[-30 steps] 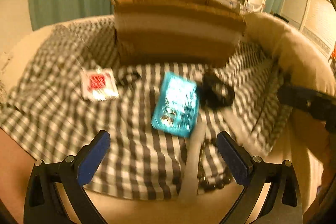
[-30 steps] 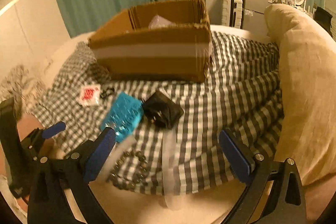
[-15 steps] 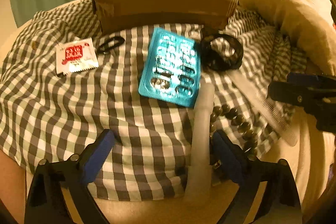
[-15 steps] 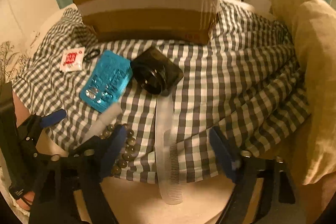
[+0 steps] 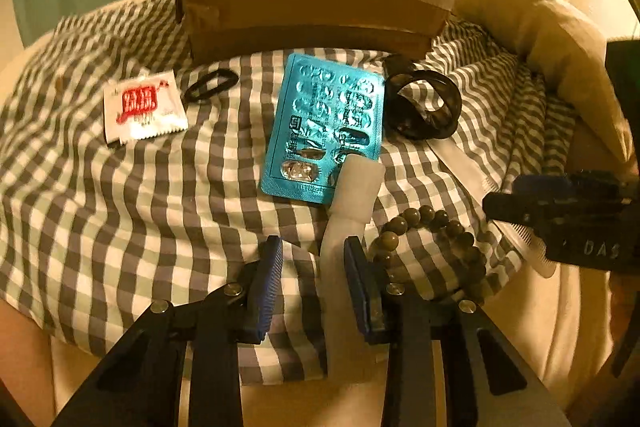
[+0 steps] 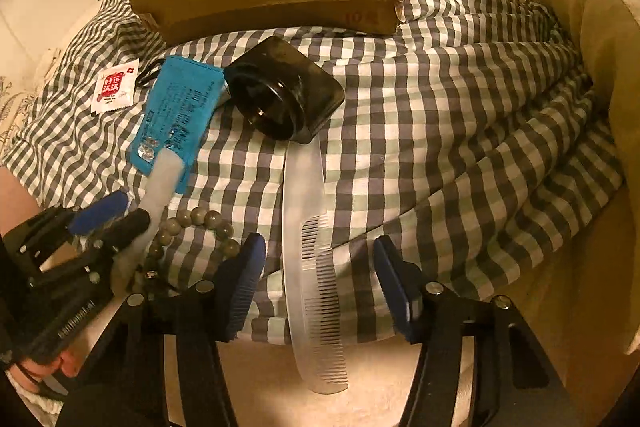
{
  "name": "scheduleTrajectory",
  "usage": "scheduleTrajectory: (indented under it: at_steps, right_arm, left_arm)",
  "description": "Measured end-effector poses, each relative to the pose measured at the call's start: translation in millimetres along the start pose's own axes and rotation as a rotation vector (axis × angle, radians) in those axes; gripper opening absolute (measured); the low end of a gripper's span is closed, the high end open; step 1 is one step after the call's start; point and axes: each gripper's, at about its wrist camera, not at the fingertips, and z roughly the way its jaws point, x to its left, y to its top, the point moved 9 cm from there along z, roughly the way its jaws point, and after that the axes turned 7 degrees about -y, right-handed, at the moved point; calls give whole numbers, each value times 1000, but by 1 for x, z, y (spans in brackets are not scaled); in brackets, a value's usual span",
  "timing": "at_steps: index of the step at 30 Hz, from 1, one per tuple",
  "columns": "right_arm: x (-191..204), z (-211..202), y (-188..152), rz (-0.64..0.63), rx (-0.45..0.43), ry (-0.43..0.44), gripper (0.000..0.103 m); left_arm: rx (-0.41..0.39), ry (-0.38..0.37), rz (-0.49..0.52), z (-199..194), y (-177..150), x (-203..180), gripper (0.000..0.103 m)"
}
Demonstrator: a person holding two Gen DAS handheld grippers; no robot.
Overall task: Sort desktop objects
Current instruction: 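Grasp the white tube with the left gripper while the right grasps the white comb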
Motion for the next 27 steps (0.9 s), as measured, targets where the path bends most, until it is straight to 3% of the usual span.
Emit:
scheduleTrajectory:
  at_steps: [3, 7, 11, 17, 23, 27]
  right_arm:
    - [2, 6, -1, -12, 8, -7, 56]
    - [3, 17, -3, -13, 27, -20, 57]
    - [4, 23, -5, -21, 39, -35, 57]
    - [0, 29, -10, 13, 72, -29, 61]
    - [3, 34, -15, 5, 94, -7, 76]
    - [6, 35, -17, 3, 81, 21, 85]
  left_arm:
    - [12, -5, 24, 4, -3, -6, 41]
    - [12, -21, 27, 4, -4, -9, 43]
    - [27, -85, -16, 8, -6, -10, 65]
    - [48, -59, 91, 17, -11, -25, 87]
    - [65, -70, 75, 14, -10, -23, 87]
    - [58, -40, 59, 10, -11, -18, 74]
